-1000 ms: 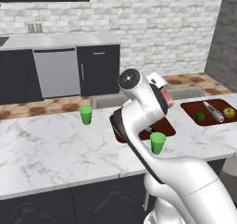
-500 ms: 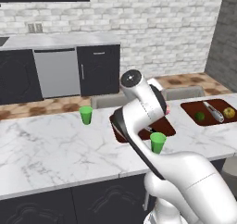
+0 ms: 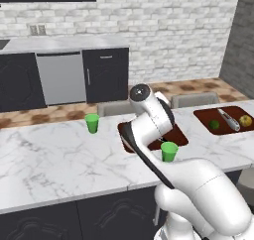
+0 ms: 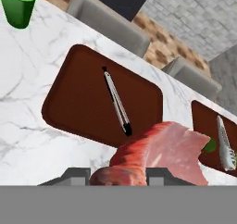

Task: Gather the squash and lime from the fridge and place them on a tray on the dining counter. Then gather the fish and steak from the fridge and place them on the other tray.

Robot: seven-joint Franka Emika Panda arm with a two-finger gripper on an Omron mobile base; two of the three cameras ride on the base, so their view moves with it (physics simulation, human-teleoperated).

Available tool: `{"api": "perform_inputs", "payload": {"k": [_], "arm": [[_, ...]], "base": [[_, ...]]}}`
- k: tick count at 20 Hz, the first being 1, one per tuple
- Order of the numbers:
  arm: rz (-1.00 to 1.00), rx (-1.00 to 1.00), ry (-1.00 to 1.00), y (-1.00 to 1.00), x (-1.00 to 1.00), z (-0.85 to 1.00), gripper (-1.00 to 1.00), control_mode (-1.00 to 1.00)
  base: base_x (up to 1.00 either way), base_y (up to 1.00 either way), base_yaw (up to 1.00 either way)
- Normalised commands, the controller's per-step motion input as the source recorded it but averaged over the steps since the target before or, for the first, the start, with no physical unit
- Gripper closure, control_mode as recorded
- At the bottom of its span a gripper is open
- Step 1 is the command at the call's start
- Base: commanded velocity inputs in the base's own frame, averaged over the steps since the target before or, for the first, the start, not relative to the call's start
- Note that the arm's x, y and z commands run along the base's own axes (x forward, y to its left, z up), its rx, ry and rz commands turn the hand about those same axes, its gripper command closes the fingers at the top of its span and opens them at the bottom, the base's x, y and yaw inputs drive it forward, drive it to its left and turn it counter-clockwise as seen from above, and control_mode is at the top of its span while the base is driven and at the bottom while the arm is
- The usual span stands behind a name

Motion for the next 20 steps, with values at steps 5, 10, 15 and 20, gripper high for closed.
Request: {"api": "perform_inputs", "payload": {"k": [5, 10, 15, 20], "arm": [[0.05, 0.02, 0.07, 0.05, 0.25, -0.30, 1.00, -1.00], [0.04, 0.00, 0.06, 0.04, 0.29, -0.35, 1.00, -1.00], [0.03, 0.00, 0.06, 0.05, 0.34, -0.38, 1.00, -1.00], [0.01, 0.00, 0.02, 0.01, 0.16, -0.32, 1.00, -1.00]], "base": [[0.00, 0.00, 0.00], [0.00, 0.00, 0.00], [0.00, 0.00, 0.00], [0.00, 0.00, 0.00]]}}
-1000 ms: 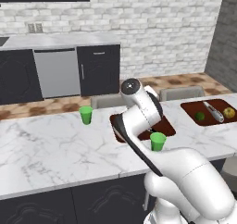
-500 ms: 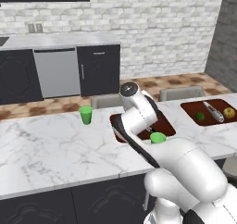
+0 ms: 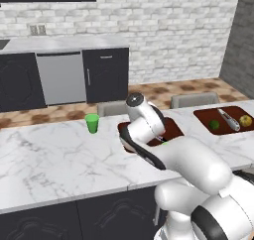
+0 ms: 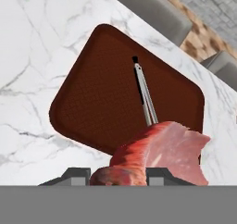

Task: Gather the squash and lime from the fridge and place them on a tray on the dining counter. Then gather the fish and steak from the fridge and place them on the other tray.

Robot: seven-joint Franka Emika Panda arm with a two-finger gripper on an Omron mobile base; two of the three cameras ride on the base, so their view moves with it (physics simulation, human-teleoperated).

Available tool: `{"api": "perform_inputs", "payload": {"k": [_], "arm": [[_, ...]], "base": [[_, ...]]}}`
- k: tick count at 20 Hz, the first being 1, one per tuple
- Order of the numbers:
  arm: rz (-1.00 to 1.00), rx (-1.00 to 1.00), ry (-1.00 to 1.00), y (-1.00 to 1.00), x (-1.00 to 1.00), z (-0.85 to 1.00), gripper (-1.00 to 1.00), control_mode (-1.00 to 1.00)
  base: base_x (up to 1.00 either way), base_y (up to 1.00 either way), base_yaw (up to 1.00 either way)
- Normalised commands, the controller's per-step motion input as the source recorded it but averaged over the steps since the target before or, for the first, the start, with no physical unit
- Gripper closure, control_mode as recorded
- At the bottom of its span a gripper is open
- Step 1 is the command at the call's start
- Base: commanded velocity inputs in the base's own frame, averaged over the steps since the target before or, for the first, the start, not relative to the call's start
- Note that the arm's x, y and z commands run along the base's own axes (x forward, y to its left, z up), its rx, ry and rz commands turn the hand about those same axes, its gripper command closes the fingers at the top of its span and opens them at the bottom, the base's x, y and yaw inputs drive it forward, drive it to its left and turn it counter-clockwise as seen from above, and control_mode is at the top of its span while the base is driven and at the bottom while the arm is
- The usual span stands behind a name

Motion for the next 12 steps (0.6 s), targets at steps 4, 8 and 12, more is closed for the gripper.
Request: {"api": "perform_inputs", "payload": {"k": [4, 8, 12], "arm": [[0.00, 0.00, 0.00, 0.00, 0.07, -0.23, 1.00, -1.00], [0.00, -0.01, 0.00, 0.00, 0.12, -0.17, 1.00, -1.00], [0.00, 0.00, 0.00, -0.01, 0.26, -0.18, 1.00, -1.00]], "base": [[0.00, 0.00, 0.00], [0.00, 0.00, 0.00], [0.00, 0.00, 0.00]]}}
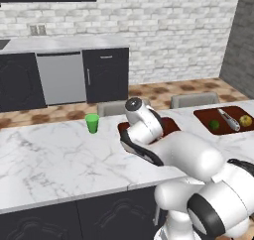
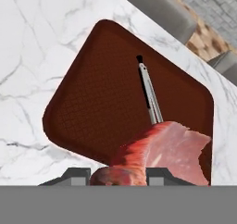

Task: Gather the squash and lime from the fridge and place them on a tray on the dining counter. Then gather the fish and steak from the fridge and place them on the other tray.

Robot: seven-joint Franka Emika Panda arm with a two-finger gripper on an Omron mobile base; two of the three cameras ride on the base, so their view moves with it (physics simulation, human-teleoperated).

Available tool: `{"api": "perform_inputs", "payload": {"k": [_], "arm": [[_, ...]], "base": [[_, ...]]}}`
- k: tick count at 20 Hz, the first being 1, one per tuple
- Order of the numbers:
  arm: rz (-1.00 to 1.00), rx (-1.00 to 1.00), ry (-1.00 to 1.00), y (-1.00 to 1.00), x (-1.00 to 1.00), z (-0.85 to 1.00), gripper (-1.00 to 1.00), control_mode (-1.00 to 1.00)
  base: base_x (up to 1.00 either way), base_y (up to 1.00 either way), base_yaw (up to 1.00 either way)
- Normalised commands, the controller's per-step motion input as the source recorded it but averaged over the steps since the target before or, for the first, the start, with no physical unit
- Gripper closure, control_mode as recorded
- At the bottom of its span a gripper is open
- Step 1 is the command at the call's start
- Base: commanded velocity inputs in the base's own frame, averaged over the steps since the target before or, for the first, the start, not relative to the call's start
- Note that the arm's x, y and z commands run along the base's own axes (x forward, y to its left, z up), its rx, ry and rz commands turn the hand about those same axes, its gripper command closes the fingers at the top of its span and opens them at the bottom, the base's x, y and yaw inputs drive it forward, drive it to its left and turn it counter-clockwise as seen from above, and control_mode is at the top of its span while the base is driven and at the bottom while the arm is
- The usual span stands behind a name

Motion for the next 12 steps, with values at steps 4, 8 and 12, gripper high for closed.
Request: {"api": "perform_inputs", "payload": {"k": [4, 8, 12], "arm": [[0.00, 0.00, 0.00, 0.00, 0.32, -0.20, 1.00, -1.00], [0.00, 0.00, 0.00, 0.00, 0.25, -0.17, 1.00, -1.00], [0.00, 0.00, 0.00, -0.01, 0.18, -0.16, 1.00, -1.00]], "base": [[0.00, 0.00, 0.00], [0.00, 0.00, 0.00], [0.00, 0.00, 0.00]]}}
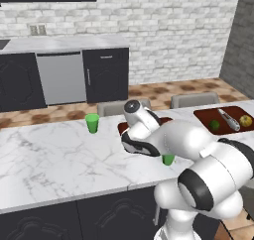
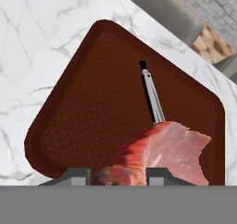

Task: Gather the squash and lime from the fridge and place them on a tray on the dining counter. Then gather the fish and steak from the fridge and place them on the other tray.

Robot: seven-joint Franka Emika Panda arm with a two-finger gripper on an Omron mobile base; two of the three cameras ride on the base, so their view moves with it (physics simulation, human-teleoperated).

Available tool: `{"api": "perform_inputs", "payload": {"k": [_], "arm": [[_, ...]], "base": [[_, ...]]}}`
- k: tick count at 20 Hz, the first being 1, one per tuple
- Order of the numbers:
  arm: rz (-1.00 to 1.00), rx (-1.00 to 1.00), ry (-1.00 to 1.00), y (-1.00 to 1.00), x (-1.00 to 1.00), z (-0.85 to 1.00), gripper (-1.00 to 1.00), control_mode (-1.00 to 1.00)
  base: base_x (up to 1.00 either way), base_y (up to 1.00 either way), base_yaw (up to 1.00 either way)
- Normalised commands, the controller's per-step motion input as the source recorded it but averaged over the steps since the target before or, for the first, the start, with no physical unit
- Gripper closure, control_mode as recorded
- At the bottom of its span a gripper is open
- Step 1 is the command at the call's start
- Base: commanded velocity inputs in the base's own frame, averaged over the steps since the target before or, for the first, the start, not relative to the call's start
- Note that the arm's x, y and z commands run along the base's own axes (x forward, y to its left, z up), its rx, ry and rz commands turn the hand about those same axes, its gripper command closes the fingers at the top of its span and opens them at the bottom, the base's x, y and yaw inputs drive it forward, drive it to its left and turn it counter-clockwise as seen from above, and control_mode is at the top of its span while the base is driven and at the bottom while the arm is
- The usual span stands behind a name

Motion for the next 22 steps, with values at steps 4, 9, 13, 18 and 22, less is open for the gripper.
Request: {"api": "perform_inputs", "payload": {"k": [4, 9, 13, 18, 22], "arm": [[0.00, 0.00, 0.00, 0.00, 0.17, -0.18, 1.00, -1.00], [0.00, 0.00, 0.00, -0.01, 0.13, -0.19, 1.00, -1.00], [0.00, 0.00, 0.00, 0.00, 0.06, -0.17, 1.00, -1.00], [0.00, 0.00, 0.00, -0.04, 0.04, -0.20, 1.00, -1.00], [0.00, 0.00, 0.00, -0.06, 0.03, -0.19, 1.00, -1.00]], "base": [[0.00, 0.00, 0.00], [0.00, 0.00, 0.00], [0.00, 0.00, 0.00], [0.00, 0.00, 0.00], [0.00, 0.00, 0.00]]}}
